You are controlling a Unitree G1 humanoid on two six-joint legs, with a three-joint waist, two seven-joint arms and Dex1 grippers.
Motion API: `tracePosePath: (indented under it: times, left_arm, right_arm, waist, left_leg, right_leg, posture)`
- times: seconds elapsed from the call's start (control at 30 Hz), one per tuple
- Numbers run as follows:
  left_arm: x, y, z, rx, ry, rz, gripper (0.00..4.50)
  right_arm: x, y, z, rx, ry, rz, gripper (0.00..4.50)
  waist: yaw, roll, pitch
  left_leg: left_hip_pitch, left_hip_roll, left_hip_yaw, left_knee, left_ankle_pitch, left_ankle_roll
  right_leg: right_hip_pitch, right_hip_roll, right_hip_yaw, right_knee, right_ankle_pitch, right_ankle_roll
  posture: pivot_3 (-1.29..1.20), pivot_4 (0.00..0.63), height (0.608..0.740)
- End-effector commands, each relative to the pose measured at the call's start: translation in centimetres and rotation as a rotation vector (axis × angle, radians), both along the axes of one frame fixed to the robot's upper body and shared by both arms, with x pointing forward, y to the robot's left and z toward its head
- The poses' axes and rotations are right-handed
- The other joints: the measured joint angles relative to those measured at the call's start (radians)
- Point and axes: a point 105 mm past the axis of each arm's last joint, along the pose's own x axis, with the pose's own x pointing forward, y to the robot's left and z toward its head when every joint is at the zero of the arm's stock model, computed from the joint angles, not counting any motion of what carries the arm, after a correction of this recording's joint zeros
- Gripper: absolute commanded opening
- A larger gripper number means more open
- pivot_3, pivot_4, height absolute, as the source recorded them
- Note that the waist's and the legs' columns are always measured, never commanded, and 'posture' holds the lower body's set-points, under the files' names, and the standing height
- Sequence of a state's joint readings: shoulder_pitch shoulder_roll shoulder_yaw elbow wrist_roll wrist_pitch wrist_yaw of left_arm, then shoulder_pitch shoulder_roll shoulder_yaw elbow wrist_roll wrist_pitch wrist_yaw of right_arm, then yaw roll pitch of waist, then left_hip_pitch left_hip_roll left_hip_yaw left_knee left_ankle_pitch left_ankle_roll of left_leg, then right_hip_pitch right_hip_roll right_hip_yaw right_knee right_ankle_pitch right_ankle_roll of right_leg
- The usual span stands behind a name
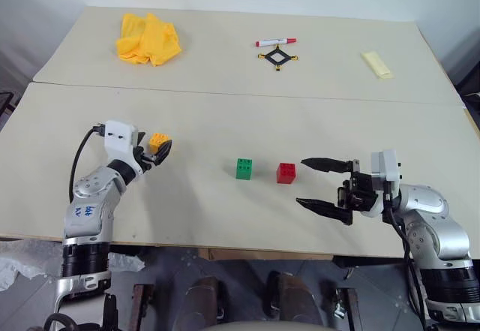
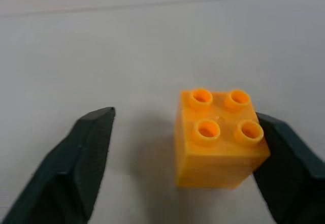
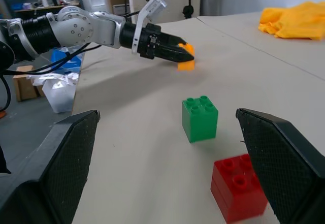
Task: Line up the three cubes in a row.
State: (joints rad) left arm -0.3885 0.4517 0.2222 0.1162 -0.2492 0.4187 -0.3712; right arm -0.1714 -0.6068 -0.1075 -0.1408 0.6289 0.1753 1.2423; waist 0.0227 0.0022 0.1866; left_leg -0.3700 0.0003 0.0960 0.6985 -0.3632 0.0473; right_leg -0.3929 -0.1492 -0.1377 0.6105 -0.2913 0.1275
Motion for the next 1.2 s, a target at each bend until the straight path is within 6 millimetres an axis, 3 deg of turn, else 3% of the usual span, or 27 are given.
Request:
tracePosePath:
  times: [0.03,0.13,0.2,0.33,0.4,0.47,0.57,0.7,0.97,1.2]
  left_arm:
    - [0.3,-0.1,0.6,0.006,-0.017,-0.045,2.9]
    - [-0.1,-0.3,1.0,0.011,-0.026,-0.111,1.99]
    - [-0.9,-0.8,2.2,0.01,-0.057,-0.248,1.51]
    - [-2.6,-1.9,3.7,0.033,-0.078,-0.51,1.52]
    - [-3.8,-2.8,4.6,0.182,-0.144,-0.766,1.52]
    - [-4.4,-3.6,4.3,0.31,-0.151,-0.973,1.52]
    - [-4.1,-4.3,3.0,0.406,-0.107,-1.151,1.52]
    - [-2.8,-5.1,1.9,0.481,-0.093,-1.219,1.52]
    - [-1.4,-8.4,0.5,0.457,-0.088,-1.264,1.52]
    - [-1.5,-8.7,-0.2,0.441,-0.049,-1.289,1.52]
  right_arm:
    - [-0.5,0.2,0.7,0.014,-0.044,-0.003,4.5]
    - [-0.5,0.1,0.9,0.023,-0.053,-0.024,4.5]
    - [-0.5,0.0,0.9,0.023,-0.06,-0.04,4.5]
    - [-0.4,-0.1,0.9,0.021,-0.063,-0.055,4.5]
    - [-0.5,-0.6,0.9,0.016,-0.062,-0.076,4.5]
    - [-0.6,-1.0,0.8,0.008,-0.06,-0.092,4.5]
    - [-0.6,-1.3,0.7,0.004,-0.061,-0.104,4.5]
    - [-0.6,-1.5,0.8,0.006,-0.065,-0.123,4.5]
    - [-1.2,-1.9,0.3,0.005,-0.048,-0.156,4.5]
    - [-1.4,-2.4,-0.2,-0.017,-0.031,-0.161,4.5]
  waist:
    - [0.0,0.0,0.0]
    - [0.0,0.0,0.0]
    - [0.0,0.0,0.0]
    - [-0.002,0.0,0.0]
    - [0.001,0.0,0.0]
    - [0.008,0.0,0.0]
    - [0.005,0.0,0.0]
    - [-0.003,0.0,0.0]
    - [-0.002,-0.001,0.0]
    - [-0.002,-0.001,0.0]
  left_leg:
    - [0.0,0.0,0.0,0.0,0.0,0.0]
    - [0.0,0.0,0.0,0.0,0.0,0.0]
    - [0.0,0.0,0.0,0.0,0.0,0.0]
    - [0.0,0.0,0.0,0.0,0.0,0.0]
    - [0.0,0.0,0.0,0.0,0.0,0.0]
    - [-0.001,-0.001,0.0,0.001,0.0,0.0]
    - [-0.001,-0.002,0.001,0.001,0.0,0.0]
    - [-0.001,-0.005,0.002,0.001,0.0,0.0]
    - [-0.002,-0.004,0.002,0.001,0.0,0.0]
    - [-0.002,-0.003,0.002,0.001,0.0,0.001]
  right_leg:
    - [0.0,0.0,0.0,0.0,0.0,0.0]
    - [0.0,0.0,0.0,0.0,0.0,0.0]
    - [0.0,0.0,0.0,0.0,0.0,0.0]
    - [0.0,0.0,0.0,0.0,0.0,0.0]
    - [0.0,0.0,0.0,0.0,0.0,0.0]
    - [0.0,0.0,-0.001,0.0,0.0,0.0]
    - [0.001,0.0,-0.001,-0.001,0.0,0.0]
    - [0.0,0.001,-0.001,-0.001,0.0,0.0]
    - [-0.001,0.001,-0.002,0.0,0.0,0.0]
    - [-0.001,0.001,-0.002,0.0,0.0,0.001]
  posture:
    - [0.0,0.15,0.74]
    - [0.0,0.15,0.74]
    - [0.0,0.15,0.74]
    - [0.0,0.15,0.74]
    - [0.0,0.15,0.74]
    - [0.0,0.15,0.74]
    - [0.0,0.15,0.74]
    - [0.0,0.15,0.74]
    - [0.0,0.15,0.74]
    - [0.0,0.15,0.74]
